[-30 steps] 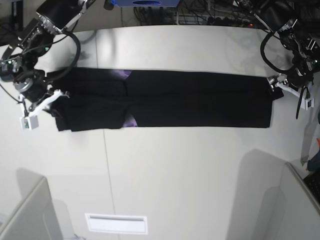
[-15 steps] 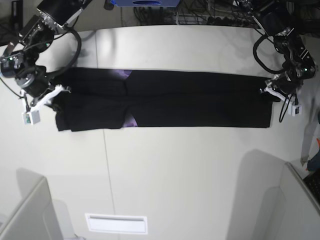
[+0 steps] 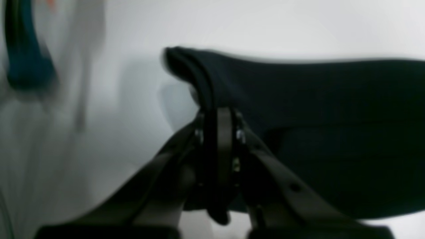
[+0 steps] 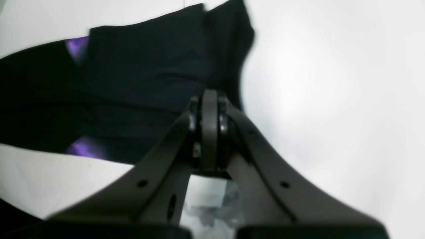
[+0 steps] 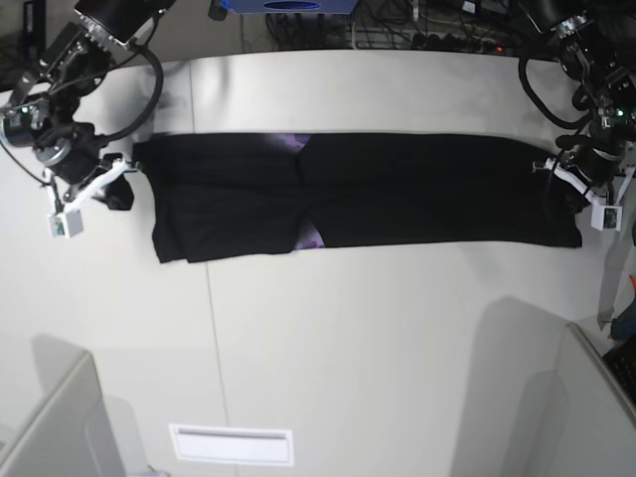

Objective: Fold the T-shirt properly
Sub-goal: 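Push the strip's end inward with the left gripper, then release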

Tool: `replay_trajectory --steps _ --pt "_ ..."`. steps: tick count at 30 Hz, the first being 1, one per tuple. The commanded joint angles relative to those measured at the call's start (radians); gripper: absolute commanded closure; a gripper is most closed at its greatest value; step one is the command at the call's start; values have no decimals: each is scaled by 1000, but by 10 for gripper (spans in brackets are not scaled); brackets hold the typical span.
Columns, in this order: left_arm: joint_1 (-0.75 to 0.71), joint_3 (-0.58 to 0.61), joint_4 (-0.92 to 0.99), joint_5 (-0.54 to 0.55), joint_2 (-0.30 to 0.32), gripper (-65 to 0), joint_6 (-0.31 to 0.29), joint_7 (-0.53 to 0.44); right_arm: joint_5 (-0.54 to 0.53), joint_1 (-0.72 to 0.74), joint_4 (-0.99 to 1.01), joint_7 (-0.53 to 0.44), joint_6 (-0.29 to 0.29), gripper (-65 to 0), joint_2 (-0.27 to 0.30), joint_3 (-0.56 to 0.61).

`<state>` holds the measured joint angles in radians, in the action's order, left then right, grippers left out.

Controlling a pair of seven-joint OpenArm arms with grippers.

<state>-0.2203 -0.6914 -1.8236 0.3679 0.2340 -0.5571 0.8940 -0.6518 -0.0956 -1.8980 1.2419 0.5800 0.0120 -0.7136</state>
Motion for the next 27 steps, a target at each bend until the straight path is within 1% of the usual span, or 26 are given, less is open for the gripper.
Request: replay_trajectory --steps 1,2,4,5,9,13,15,19,21,27 --pt "-20 29 -48 4 0 0 -4 -8 -21 12 -18 -21 1 0 10 -2" --pt "-38 60 -87 4 -8 0 4 -6 -21 12 -18 -21 1 0 10 -2" --pt "-64 120 -141 4 -29 0 58 -6 -21 12 -18 -21 1 0 10 -2" --pt "-69 169 -147 4 -37 0 93 -6 -21 13 -18 -21 1 0 10 -2" --pt "-74 341 -143 4 -54 0 197 -13 -23 12 -18 -21 1 0 10 -2" --pt "-67 488 -141 4 -57 0 277 -13 -23 6 -18 -21 1 0 10 -2" --pt "-67 539 -141 4 -57 0 303 -13 -23 6 -18 -21 1 0 12 -2" --pt "-66 614 -140 4 -57 0 380 -13 -23 6 -18 -21 1 0 12 -2" --pt "-66 635 -140 4 -55 0 394 -13 -23 6 -18 -21 1 0 12 -2" --pt "-66 638 -138 6 -57 0 394 -13 -23 6 -18 -21 1 0 12 -2"
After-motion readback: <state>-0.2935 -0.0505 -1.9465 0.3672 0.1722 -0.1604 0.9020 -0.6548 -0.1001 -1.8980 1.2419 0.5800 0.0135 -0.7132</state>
